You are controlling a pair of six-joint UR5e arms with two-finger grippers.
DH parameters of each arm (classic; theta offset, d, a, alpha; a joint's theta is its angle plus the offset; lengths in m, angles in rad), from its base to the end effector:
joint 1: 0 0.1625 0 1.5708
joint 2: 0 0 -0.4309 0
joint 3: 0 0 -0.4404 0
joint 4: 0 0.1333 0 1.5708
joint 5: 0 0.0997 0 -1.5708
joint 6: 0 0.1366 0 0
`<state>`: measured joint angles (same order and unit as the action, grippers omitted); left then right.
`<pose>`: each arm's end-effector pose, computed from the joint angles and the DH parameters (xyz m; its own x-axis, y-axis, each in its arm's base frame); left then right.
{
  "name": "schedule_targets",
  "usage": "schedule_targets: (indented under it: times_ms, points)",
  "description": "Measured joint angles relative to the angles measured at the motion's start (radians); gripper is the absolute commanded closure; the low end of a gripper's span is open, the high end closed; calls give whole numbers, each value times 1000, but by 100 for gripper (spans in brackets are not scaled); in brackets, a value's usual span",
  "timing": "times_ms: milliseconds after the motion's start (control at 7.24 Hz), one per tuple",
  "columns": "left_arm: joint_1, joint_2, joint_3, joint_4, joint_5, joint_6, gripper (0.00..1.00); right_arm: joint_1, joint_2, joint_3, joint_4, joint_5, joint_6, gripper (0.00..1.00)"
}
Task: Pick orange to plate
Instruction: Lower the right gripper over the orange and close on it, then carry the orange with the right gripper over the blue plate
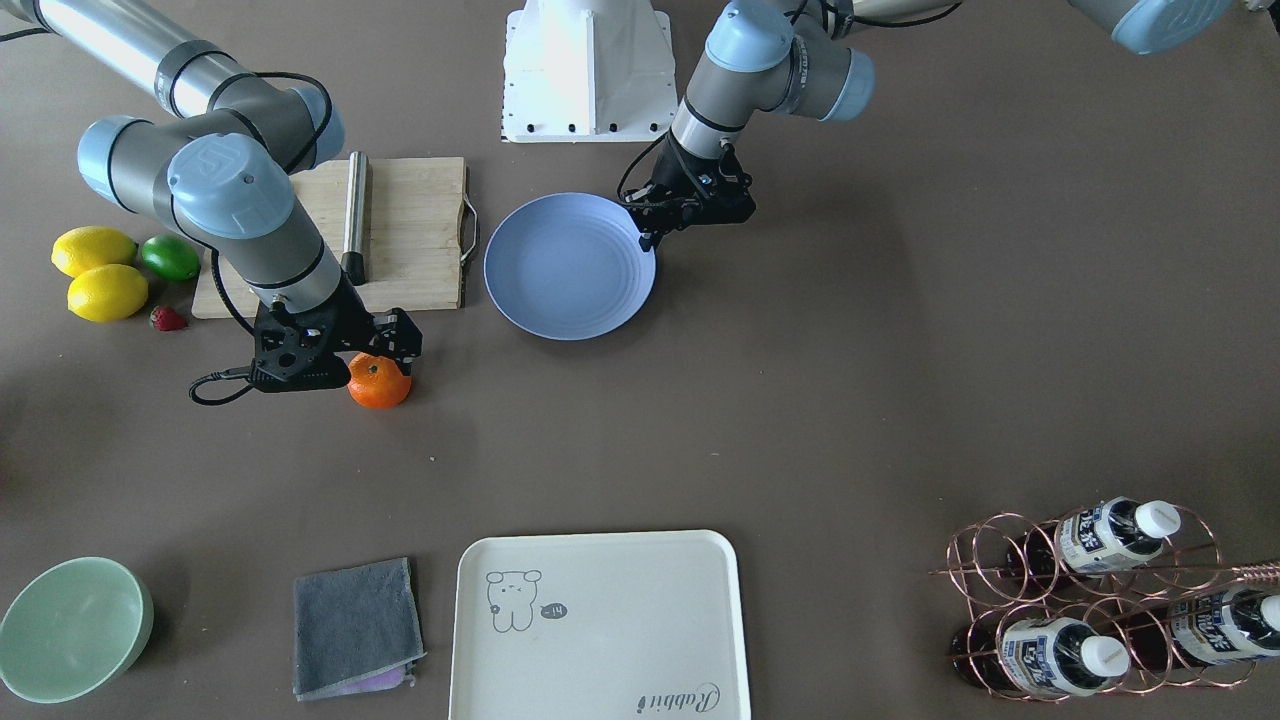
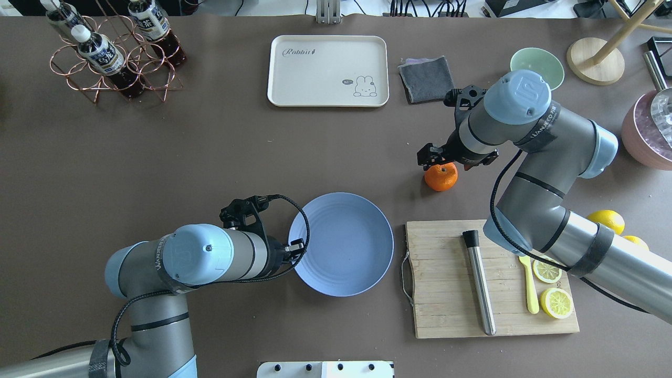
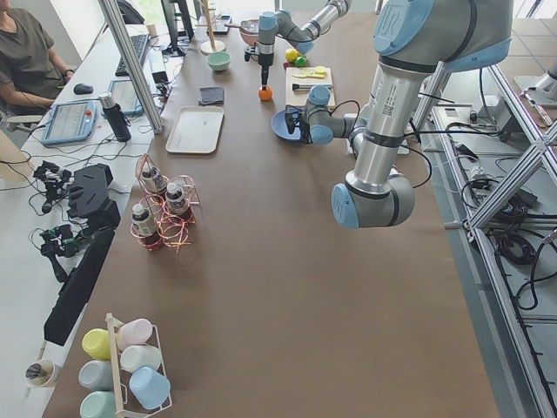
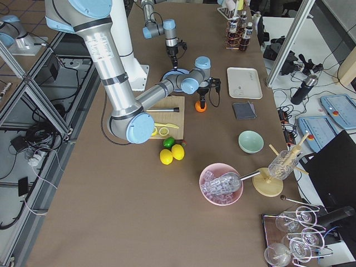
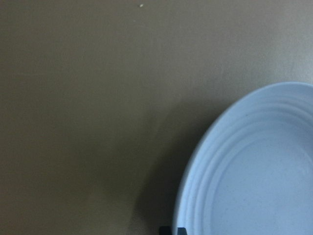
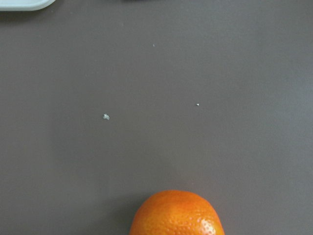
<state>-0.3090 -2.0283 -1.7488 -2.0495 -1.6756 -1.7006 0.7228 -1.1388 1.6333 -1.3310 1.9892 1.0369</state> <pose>0.6408 -0.3295 0.2581 0.3889 -0.2593 -0.8840 0.2656 0.9504 -0.1619 -0.4928 -0.5384 0.3707 0.6829 -0.0177 0.7303 -0.0612 0.9948 0.0814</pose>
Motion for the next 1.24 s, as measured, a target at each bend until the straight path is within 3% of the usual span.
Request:
schedule_targets:
  times_ms: [138, 276, 415, 553, 691, 1244]
  points:
    - [0, 2, 1, 0, 0, 0, 100, -8, 10, -18, 0, -9, 0, 0]
    - [-1, 5, 1, 0, 0, 1, 54, -16, 19, -41, 9, -18, 0, 3]
    - [-4, 6, 0, 0, -1, 1, 44, -21, 24, -62, 30, -22, -1, 15]
    - [-12, 7, -1, 0, -4, 3, 32, -24, 26, -75, 45, -23, 0, 46]
    - [-19, 8, -1, 0, -8, 6, 22, -24, 26, -80, 50, -24, 1, 97]
    - [-79, 23, -6, -1, -65, 14, 6, -26, 73, -23, -5, -15, 55, 100]
